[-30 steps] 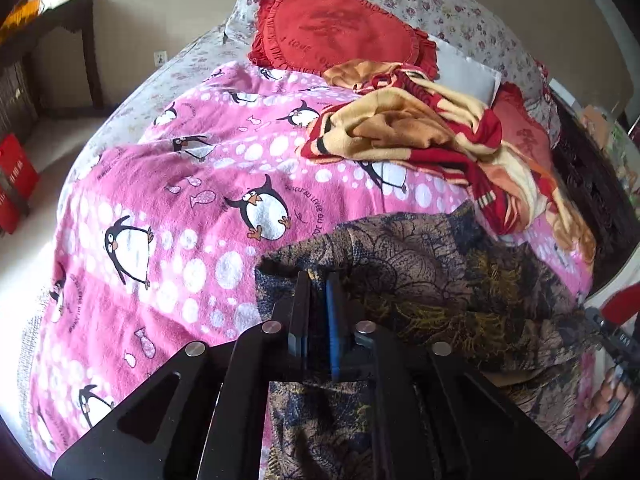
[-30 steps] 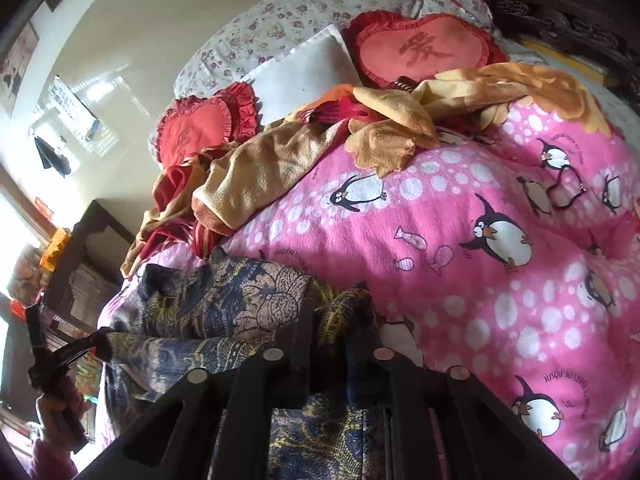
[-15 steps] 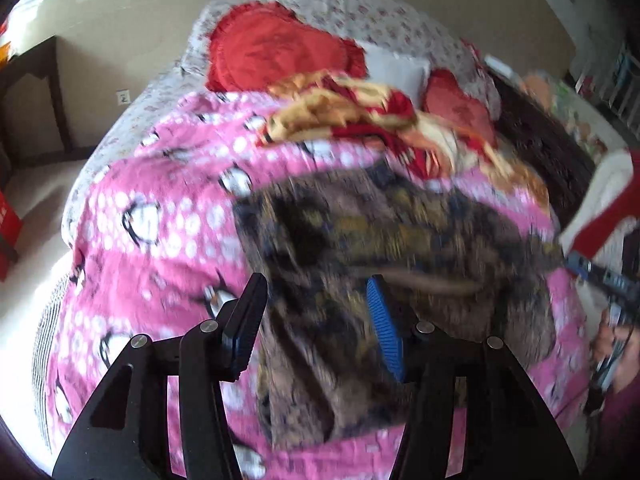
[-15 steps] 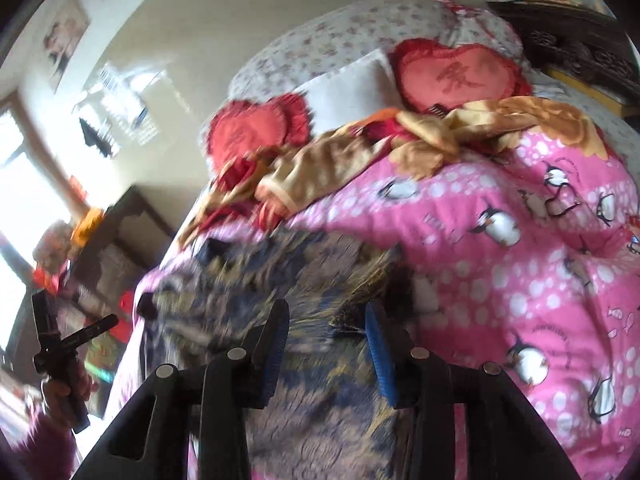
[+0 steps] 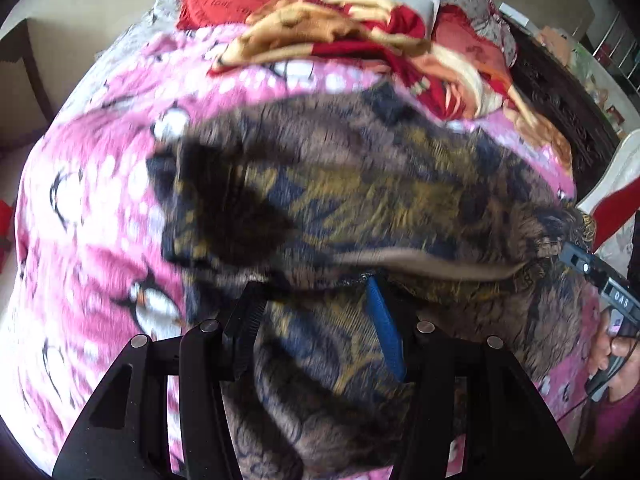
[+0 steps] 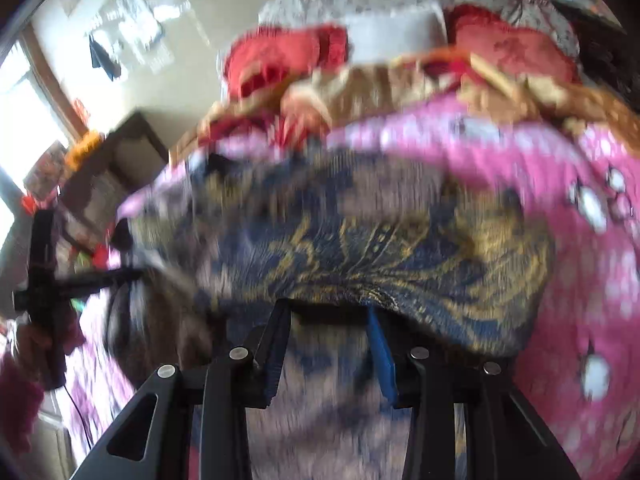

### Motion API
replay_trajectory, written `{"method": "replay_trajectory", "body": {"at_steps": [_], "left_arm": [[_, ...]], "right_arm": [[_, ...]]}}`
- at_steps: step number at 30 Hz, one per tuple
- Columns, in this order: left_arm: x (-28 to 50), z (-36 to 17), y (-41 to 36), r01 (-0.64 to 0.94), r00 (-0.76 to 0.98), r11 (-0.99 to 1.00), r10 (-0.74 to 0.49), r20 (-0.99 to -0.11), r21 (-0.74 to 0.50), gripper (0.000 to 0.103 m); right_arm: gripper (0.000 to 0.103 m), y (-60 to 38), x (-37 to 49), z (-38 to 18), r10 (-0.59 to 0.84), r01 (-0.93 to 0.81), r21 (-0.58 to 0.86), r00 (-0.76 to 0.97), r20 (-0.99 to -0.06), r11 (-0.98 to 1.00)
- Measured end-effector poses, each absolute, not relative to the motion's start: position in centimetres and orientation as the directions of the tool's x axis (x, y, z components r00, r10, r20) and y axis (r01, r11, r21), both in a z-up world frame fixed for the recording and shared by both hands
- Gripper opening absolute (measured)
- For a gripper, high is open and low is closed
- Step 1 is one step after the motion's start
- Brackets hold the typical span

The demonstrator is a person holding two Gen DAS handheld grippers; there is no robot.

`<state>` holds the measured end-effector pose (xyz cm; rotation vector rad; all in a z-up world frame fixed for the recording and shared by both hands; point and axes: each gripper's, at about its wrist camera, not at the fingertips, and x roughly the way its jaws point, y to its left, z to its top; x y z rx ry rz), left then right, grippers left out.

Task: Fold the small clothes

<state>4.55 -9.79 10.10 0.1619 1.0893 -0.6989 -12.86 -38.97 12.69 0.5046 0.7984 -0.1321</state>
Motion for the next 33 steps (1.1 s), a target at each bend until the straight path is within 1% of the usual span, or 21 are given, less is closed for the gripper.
{"method": "replay_trajectory", "body": {"at_steps": [2,4,5,9,12,13,14,16,18,19,21,24,26,27,30,32,33], "left_arm": [[5.8,11.3,-10.4,0.587,0.307,0.778,-0.469,-0.828,-0.223,0.051],[7.6,12.7,-10.9,0.557,0.338,0.790,-0.498,-0.798,-0.257,0.051],[8.6,13.2,-11.0,0.537,0.349,0.796,-0.512,-0.785,-0.280,0.051],[11.5,14.7,-10.2,0.438,0.388,0.813,-0.556,-0.735,-0.383,0.051],[11.8,15.8,-9.0,0.418,0.415,0.819,-0.558,-0.719,-0.394,0.051],[11.5,16.1,-8.5,0.432,0.416,0.812,-0.567,-0.711,-0.394,0.051],[11.3,16.3,-8.0,0.442,0.420,0.813,-0.561,-0.713,-0.378,0.051],[10.3,16.0,-7.1,0.469,0.417,0.816,-0.541,-0.731,-0.336,0.052],[9.4,15.2,-6.7,0.487,0.401,0.815,-0.528,-0.749,-0.314,0.052],[8.8,14.6,-6.4,0.490,0.391,0.819,-0.512,-0.764,-0.298,0.052],[7.8,13.4,-5.9,0.498,0.373,0.822,-0.492,-0.786,-0.277,0.052],[6.7,12.0,-5.8,0.516,0.357,0.827,-0.446,-0.821,-0.224,0.052],[6.3,11.7,-6.0,0.537,0.361,0.821,-0.433,-0.826,-0.195,0.052],[6.2,11.7,-6.2,0.547,0.365,0.816,-0.432,-0.825,-0.186,0.052],[6.2,11.7,-7.1,0.565,0.358,0.805,-0.437,-0.825,-0.181,0.052],[6.5,11.7,-7.7,0.564,0.358,0.805,-0.440,-0.823,-0.185,0.052],[6.8,11.7,-8.1,0.562,0.362,0.807,-0.439,-0.822,-0.184,0.052]], "right_arm": [[0.038,-40.5,-11.8,14.0,0.018,0.323,0.392,0.752,-0.658,0.862],[0.038,-42.0,-10.5,14.7,-0.011,0.344,0.413,0.779,-0.627,0.843],[0.038,-42.8,-9.5,14.8,-0.010,0.346,0.424,0.784,-0.621,0.837],[0.038,-44.9,-7.6,14.9,-0.043,0.402,0.419,0.762,-0.646,0.814],[0.038,-45.0,-9.2,16.4,-0.063,0.393,0.410,0.781,-0.621,0.823],[0.043,-44.8,-10.1,16.9,-0.065,0.380,0.406,0.792,-0.606,0.831],[0.046,-44.5,-11.2,17.3,-0.061,0.362,0.401,0.801,-0.596,0.841],[0.047,-43.5,-12.1,17.3,-0.018,0.310,0.394,0.804,-0.595,0.865],[0.047,-42.0,-11.9,16.8,0.008,0.275,0.330,0.758,-0.653,0.903],[0.047,-41.6,-11.8,16.6,-0.028,0.292,0.278,0.733,-0.679,0.915],[0.047,-41.8,-12.0,16.1,-0.120,0.353,0.205,0.711,-0.693,0.913],[0.047,-43.4,-12.3,15.7,-0.215,0.441,0.162,0.686,-0.695,0.883],[0.047,-43.8,-12.4,15.8,-0.225,0.436,0.144,0.686,-0.692,0.888],[0.048,-43.7,-12.3,16.0,-0.222,0.422,0.132,0.688,-0.691,0.897],[0.050,-41.8,-11.3,17.0,-0.138,0.246,0.067,0.726,-0.674,0.967],[0.061,-39.5,-10.1,17.6,-0.097,0.092,-0.043,0.733,-0.673,0.995],[0.065,-38.5,-9.5,17.6,-0.081,0.029,-0.087,0.727,-0.681,0.996]]}}
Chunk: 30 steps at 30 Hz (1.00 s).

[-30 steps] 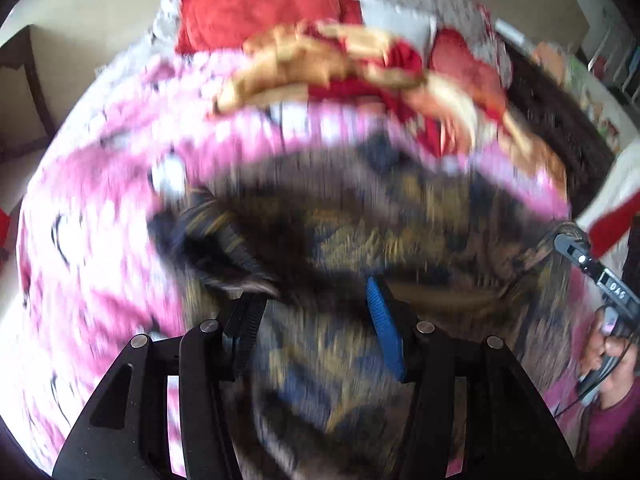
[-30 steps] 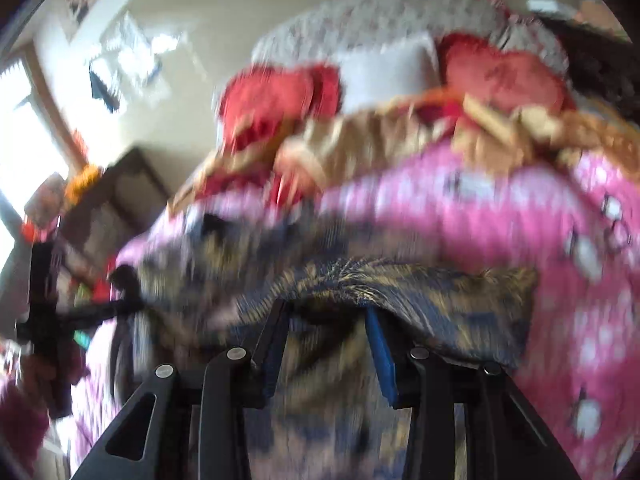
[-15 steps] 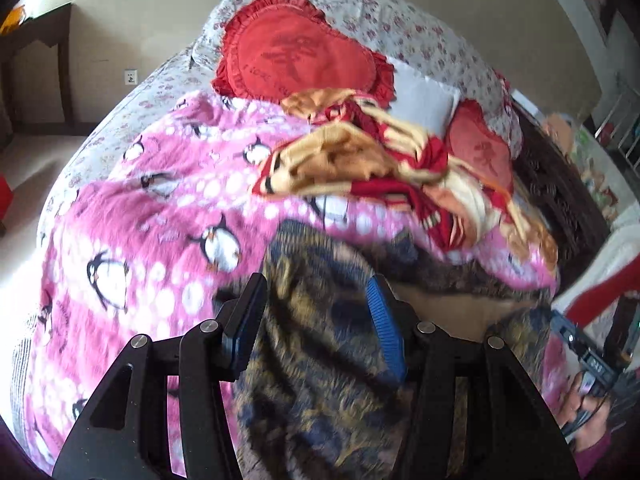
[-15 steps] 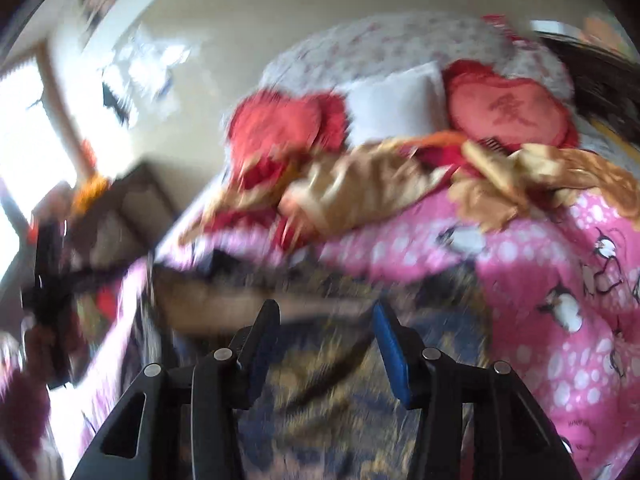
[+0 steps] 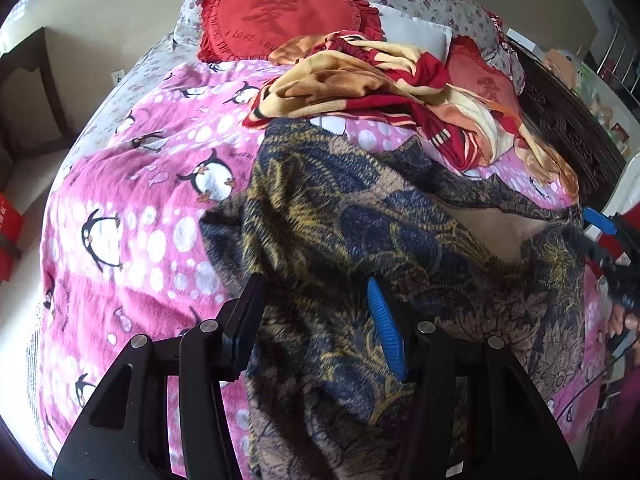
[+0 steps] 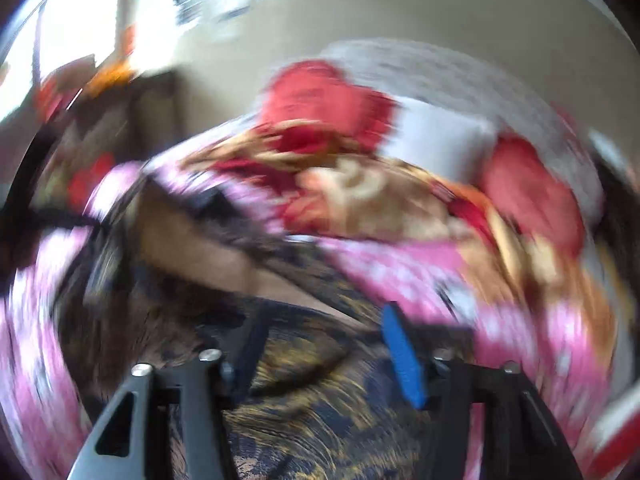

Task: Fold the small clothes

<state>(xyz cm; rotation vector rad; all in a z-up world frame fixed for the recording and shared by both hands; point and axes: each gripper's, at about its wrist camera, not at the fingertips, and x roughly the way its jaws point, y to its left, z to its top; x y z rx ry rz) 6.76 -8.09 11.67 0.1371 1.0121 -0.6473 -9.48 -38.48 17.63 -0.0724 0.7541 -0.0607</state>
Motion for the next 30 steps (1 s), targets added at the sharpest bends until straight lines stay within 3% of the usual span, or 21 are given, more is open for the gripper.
{"method": "replay_trajectory", "body": {"at_steps": [4,6,8,10,13,16,19,22,26,28,30], "left_arm": [[7.9,11.5,-8.6,0.534,0.359,0.820,-0.442,-0.822,-0.207,0.052],[8.3,11.4,-8.5,0.519,0.355,0.825,-0.445,-0.823,-0.222,0.052],[8.4,11.4,-8.5,0.516,0.354,0.827,-0.444,-0.823,-0.224,0.052],[8.4,11.5,-8.4,0.520,0.356,0.825,-0.443,-0.823,-0.220,0.052],[8.2,11.8,-8.3,0.526,0.364,0.822,-0.448,-0.817,-0.217,0.052],[8.1,11.6,-8.4,0.521,0.384,0.829,-0.440,-0.812,-0.203,0.052],[8.1,10.5,-8.9,0.526,0.381,0.835,-0.399,-0.834,-0.160,0.052],[8.1,10.0,-8.5,0.528,0.373,0.838,-0.375,-0.849,-0.139,0.052],[7.2,11.3,-5.7,0.518,0.380,0.838,-0.405,-0.832,-0.172,0.052],[6.2,11.4,-4.1,0.516,0.390,0.839,-0.412,-0.824,-0.175,0.052],[5.3,11.0,-2.5,0.509,0.372,0.836,-0.430,-0.823,-0.206,0.052]], "right_arm": [[0.063,-37.0,-5.9,16.2,-0.031,-0.137,-0.150,0.629,-0.777,0.979],[0.041,-37.2,-4.7,14.9,0.006,-0.187,-0.118,0.559,-0.829,0.975],[0.009,-37.2,-4.0,13.8,-0.001,-0.207,-0.123,0.511,-0.860,0.971],[0.003,-37.4,-3.9,13.3,-0.001,-0.210,-0.121,0.498,-0.867,0.970],[0.002,-37.8,-4.3,14.6,-0.050,-0.159,-0.169,0.567,-0.822,0.973],[0.002,-40.9,-3.4,14.9,-0.069,0.027,-0.066,0.595,-0.800,0.997],[0.003,-41.2,-2.0,13.2,-0.078,0.080,-0.038,0.584,-0.808,0.996],[0.012,-42.1,-2.0,13.0,-0.155,0.191,-0.055,0.565,-0.811,0.980],[0.037,-42.6,-6.7,16.3,-0.169,0.288,0.032,0.647,-0.744,0.957],[0.039,-42.0,-9.1,16.7,-0.142,0.265,0.056,0.671,-0.728,0.963],[0.039,-41.8,-9.8,15.1,-0.138,0.261,0.035,0.616,-0.776,0.965]]}}
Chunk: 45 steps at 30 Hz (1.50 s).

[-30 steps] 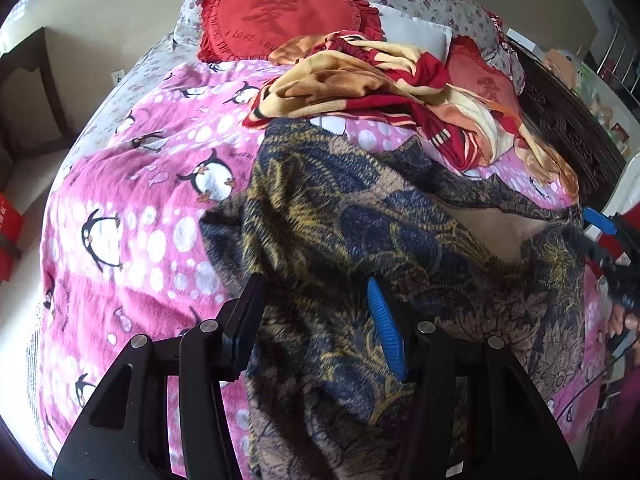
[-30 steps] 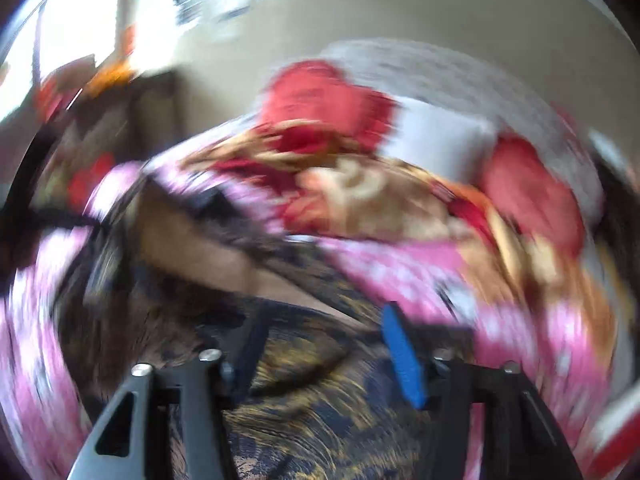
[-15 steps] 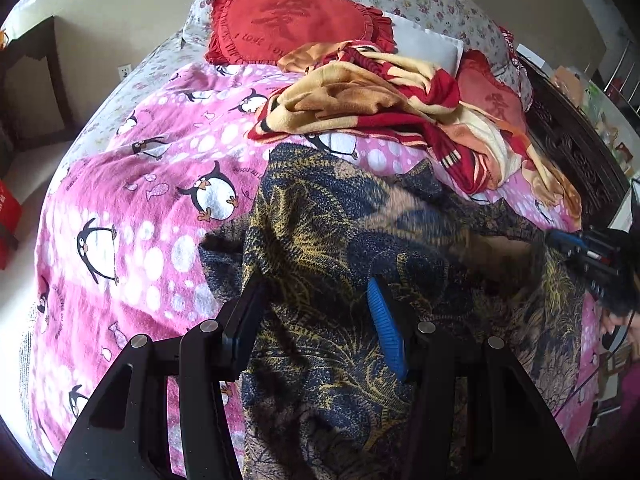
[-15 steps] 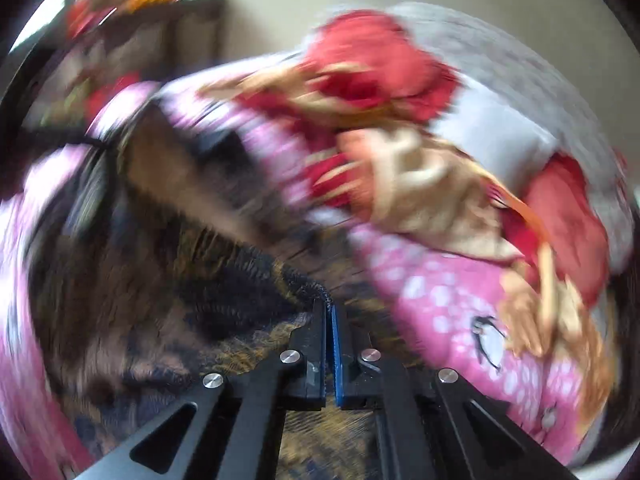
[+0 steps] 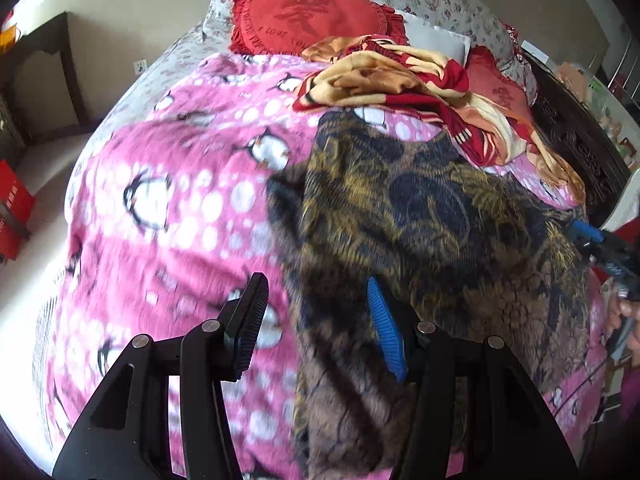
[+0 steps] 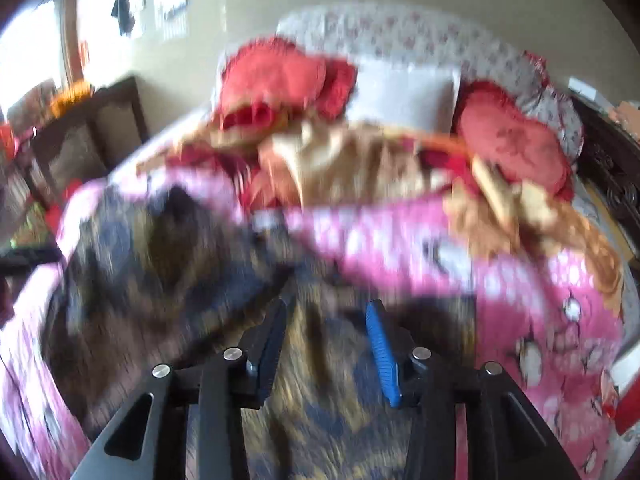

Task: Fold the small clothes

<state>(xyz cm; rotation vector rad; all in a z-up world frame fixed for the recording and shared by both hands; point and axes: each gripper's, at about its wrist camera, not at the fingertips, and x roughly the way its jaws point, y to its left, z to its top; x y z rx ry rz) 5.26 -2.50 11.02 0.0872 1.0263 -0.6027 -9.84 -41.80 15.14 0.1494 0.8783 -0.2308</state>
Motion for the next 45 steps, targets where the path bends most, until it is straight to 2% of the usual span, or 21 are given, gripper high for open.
{"method": "replay_trajectory", "body": {"at_steps": [2,4,8,13,15,20,21,22,23,24,25,29,34,38,41,42,44,45], "left_arm": [[4.3,10.6,-0.9,0.494,0.349,0.830,-0.463,-0.815,-0.259,0.052],[3.0,10.2,1.0,0.466,0.327,0.827,-0.491,-0.808,-0.314,0.052],[0.5,9.2,3.6,0.465,0.267,0.800,-0.536,-0.801,-0.380,0.056],[-1.8,7.2,3.5,0.507,0.219,0.781,-0.526,-0.822,-0.365,0.056],[-2.2,6.7,3.2,0.499,0.206,0.771,-0.549,-0.810,-0.396,0.056],[-2.4,5.7,1.5,0.522,0.193,0.757,-0.553,-0.810,-0.392,0.056],[-2.4,5.6,1.1,0.531,0.191,0.759,-0.540,-0.820,-0.376,0.051],[-2.4,5.5,0.8,0.539,0.194,0.763,-0.526,-0.828,-0.358,0.035],[-2.2,5.4,0.5,0.542,0.194,0.767,-0.511,-0.838,-0.343,0.020],[-2.0,5.5,0.6,0.538,0.191,0.770,-0.508,-0.840,-0.343,0.017],[-1.9,5.7,0.7,0.534,0.184,0.768,-0.513,-0.838,-0.353,0.012],[-2.3,8.7,1.9,0.570,0.220,0.747,-0.541,-0.812,-0.342,0.007],[-3.5,10.3,3.5,0.602,0.248,0.731,-0.554,-0.794,-0.322,0.005],[-3.8,6.2,3.8,0.562,0.204,0.763,-0.503,-0.840,-0.320,0.005],[-3.6,5.4,4.2,0.528,0.199,0.774,-0.513,-0.835,-0.349,0.005],[-3.6,5.7,4.3,0.525,0.198,0.774,-0.515,-0.834,-0.353,0.005],[-3.7,6.8,4.4,0.532,0.220,0.780,-0.504,-0.835,-0.330,0.013],[-3.8,7.5,4.5,0.541,0.243,0.783,-0.494,-0.835,-0.306,0.016]], "right_arm": [[0.040,-43.0,-10.1,12.7,-0.169,0.328,0.026,0.552,-0.817,0.944],[0.040,-43.8,-11.1,13.3,-0.145,0.378,0.120,0.602,-0.785,0.918],[0.061,-42.8,-15.5,15.5,-0.054,0.379,0.302,0.695,-0.717,0.875],[0.062,-39.9,-21.0,13.5,-0.023,0.404,0.305,0.633,-0.774,0.862],[0.062,-39.4,-23.3,12.2,-0.039,0.442,0.295,0.606,-0.795,0.847],[0.062,-39.8,-26.6,10.3,-0.063,0.532,0.338,0.599,-0.799,0.776],[0.061,-39.8,-26.6,9.6,-0.044,0.536,0.359,0.598,-0.800,0.764],[0.051,-40.0,-26.4,8.9,-0.017,0.535,0.383,0.598,-0.802,0.753],[0.024,-40.2,-26.2,8.5,0.010,0.531,0.407,0.600,-0.800,0.743],[0.012,-40.1,-26.0,8.1,0.056,0.514,0.449,0.610,-0.790,0.731],[0.005,-39.9,-25.9,8.3,0.074,0.501,0.464,0.618,-0.783,0.731],[0.003,-39.3,-26.7,11.6,0.017,0.463,0.412,0.649,-0.761,0.785],[0.003,-39.8,-29.2,15.2,-0.050,0.461,0.361,0.669,-0.742,0.810],[0.003,-40.4,-29.2,12.0,-0.050,0.515,0.330,0.592,-0.804,0.791],[0.004,-40.5,-28.4,9.4,-0.028,0.539,0.308,0.526,-0.850,0.784],[0.007,-40.6,-28.4,9.5,-0.049,0.561,0.287,0.508,-0.860,0.776],[0.026,-40.6,-28.6,11.1,-0.116,0.581,0.251,0.520,-0.846,0.774],[0.032,-40.4,-28.4,12.2,-0.154,0.584,0.231,0.534,-0.831,0.778]]}}
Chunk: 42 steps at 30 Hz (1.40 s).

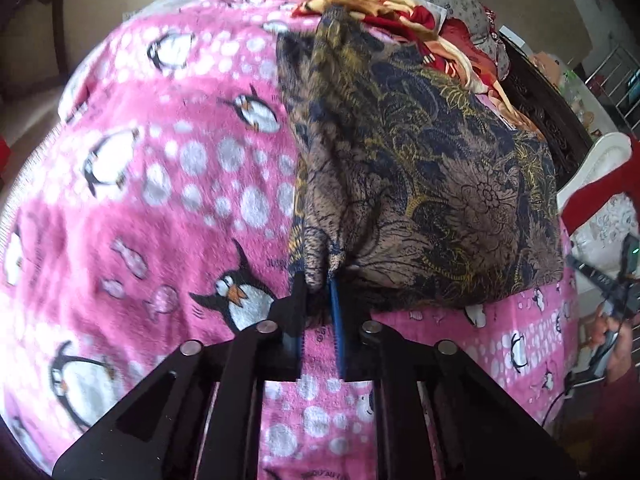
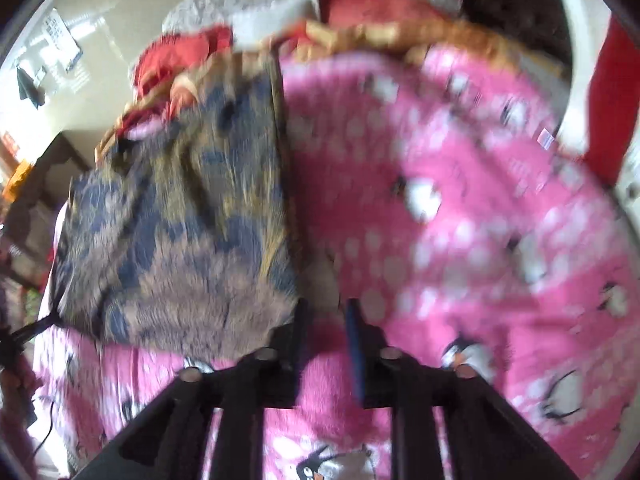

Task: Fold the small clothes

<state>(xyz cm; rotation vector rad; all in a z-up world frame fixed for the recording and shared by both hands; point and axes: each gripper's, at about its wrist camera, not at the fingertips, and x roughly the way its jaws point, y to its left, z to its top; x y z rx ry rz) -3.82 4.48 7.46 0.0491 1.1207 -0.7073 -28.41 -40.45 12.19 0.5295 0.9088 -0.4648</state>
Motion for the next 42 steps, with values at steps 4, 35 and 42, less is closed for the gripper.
{"method": "replay_trajectory", "body": {"at_steps": [4,35,42], "left_arm": [[-4.4,9.2,4.5,0.551,0.325,0.797,-0.478,-0.816,-0.247,0.040],[-1.6,5.6,0.3,0.439,0.396,0.883,-0.358,-0.846,-0.168,0.052],[-1.6,5.5,0.5,0.433,0.394,0.882,-0.369,-0.842,-0.184,0.052]], "right_arm": [[0.042,-38.0,-25.0,15.6,-0.124,0.470,0.254,0.636,-0.761,0.845],[0.035,-25.4,2.8,14.8,-0.023,0.157,0.111,0.667,-0.744,0.981],[0.046,-24.8,4.7,11.8,-0.014,0.174,0.117,0.610,-0.792,0.978]]}}
